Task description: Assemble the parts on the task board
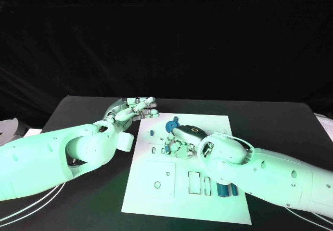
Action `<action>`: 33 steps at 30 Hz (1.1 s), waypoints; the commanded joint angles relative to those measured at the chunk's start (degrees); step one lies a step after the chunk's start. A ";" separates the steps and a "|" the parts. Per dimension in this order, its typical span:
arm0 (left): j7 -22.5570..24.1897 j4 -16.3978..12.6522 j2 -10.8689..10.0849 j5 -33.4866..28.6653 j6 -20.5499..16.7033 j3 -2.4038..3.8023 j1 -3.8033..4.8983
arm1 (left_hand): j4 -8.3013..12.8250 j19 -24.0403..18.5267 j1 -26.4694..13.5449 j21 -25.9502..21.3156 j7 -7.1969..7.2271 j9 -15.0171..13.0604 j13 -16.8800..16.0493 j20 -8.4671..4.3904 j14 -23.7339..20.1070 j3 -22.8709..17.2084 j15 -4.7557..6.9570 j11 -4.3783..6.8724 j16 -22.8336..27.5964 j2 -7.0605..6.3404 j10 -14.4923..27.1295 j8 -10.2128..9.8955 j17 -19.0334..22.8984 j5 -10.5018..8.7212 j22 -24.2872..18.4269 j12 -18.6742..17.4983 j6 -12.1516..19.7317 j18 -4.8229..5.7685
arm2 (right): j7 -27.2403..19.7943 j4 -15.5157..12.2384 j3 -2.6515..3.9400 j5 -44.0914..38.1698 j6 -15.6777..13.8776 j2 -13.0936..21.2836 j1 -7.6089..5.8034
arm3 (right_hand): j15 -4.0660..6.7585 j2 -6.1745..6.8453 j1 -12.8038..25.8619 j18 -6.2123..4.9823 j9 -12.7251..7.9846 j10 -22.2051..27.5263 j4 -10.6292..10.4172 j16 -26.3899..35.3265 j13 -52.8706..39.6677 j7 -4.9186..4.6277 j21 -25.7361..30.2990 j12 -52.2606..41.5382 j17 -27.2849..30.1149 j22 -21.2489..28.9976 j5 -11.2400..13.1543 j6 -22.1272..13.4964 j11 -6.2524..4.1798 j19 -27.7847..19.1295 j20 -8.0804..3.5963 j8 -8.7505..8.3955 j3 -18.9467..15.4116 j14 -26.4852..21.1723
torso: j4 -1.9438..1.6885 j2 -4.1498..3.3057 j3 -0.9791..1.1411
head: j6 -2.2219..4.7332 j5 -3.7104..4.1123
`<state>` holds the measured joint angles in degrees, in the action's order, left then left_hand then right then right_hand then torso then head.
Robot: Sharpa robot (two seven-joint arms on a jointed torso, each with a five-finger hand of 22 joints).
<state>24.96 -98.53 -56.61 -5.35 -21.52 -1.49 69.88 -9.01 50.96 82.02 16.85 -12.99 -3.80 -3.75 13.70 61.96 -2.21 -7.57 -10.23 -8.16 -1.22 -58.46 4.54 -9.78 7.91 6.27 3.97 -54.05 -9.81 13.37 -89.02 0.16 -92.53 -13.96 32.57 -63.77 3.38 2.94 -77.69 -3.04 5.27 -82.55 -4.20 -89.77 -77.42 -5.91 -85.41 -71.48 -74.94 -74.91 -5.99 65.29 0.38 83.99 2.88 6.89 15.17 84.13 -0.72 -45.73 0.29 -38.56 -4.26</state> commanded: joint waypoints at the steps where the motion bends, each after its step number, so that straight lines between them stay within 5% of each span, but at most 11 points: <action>1: 0.53 -0.12 0.05 -0.11 1.11 0.03 0.03 | 0.26 0.09 0.19 -0.19 -0.08 0.01 0.03 0.31 0.02 0.07 -0.10 -0.05 0.30 0.47 0.29 -0.38 -0.08 -0.20 -0.07 -0.24 -0.39 -0.70 | 2.52 0.23 -0.43 -1.32 4.20 0.20 0.53 | 0.27 0.22 0.92 0.84 0.66 0.37 -0.17 0.04 0.40 1.07 0.38 0.83 -14.62 -5.00 -0.43 1.27 -0.19 1.55 -0.45 0.62 -0.55 5.76 | -0.02 0.01 -0.01 | -0.06 0.03; 33: 0.41 -0.15 0.00 -0.11 1.22 0.03 0.03 | 0.26 0.09 0.19 -0.19 -0.08 0.01 0.03 0.31 0.02 0.07 -0.10 -0.05 0.30 0.47 0.29 -0.38 -0.08 -0.20 -0.07 -0.24 -0.39 -0.70 | 4.31 -0.05 -0.44 -2.58 1.03 0.23 0.62 | -1.23 4.38 5.46 0.52 -0.36 3.38 -2.73 0.46 4.19 -0.93 1.38 6.76 -13.99 -3.44 -0.10 -3.52 1.59 0.87 0.89 -2.19 -3.23 5.60 | -0.05 -0.02 -0.02 | -0.02 0.13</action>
<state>24.93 -98.54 -56.66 -5.37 -21.45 -1.49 69.87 -9.00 50.96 82.02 16.85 -12.99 -3.80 -3.75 13.70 61.96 -2.21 -7.57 -10.23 -8.16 -1.21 -58.46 4.54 -9.77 7.91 6.27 3.97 -54.05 -9.81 15.79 -89.52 0.08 -94.47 -14.50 32.68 -63.56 2.55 7.46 -72.74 -3.04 4.92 -79.54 -7.03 -89.54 -73.27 -6.88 -84.32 -64.95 -74.91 -74.94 -5.87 62.27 1.86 84.00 3.31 5.01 12.16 84.12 -0.75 -45.73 0.27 -38.59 -4.17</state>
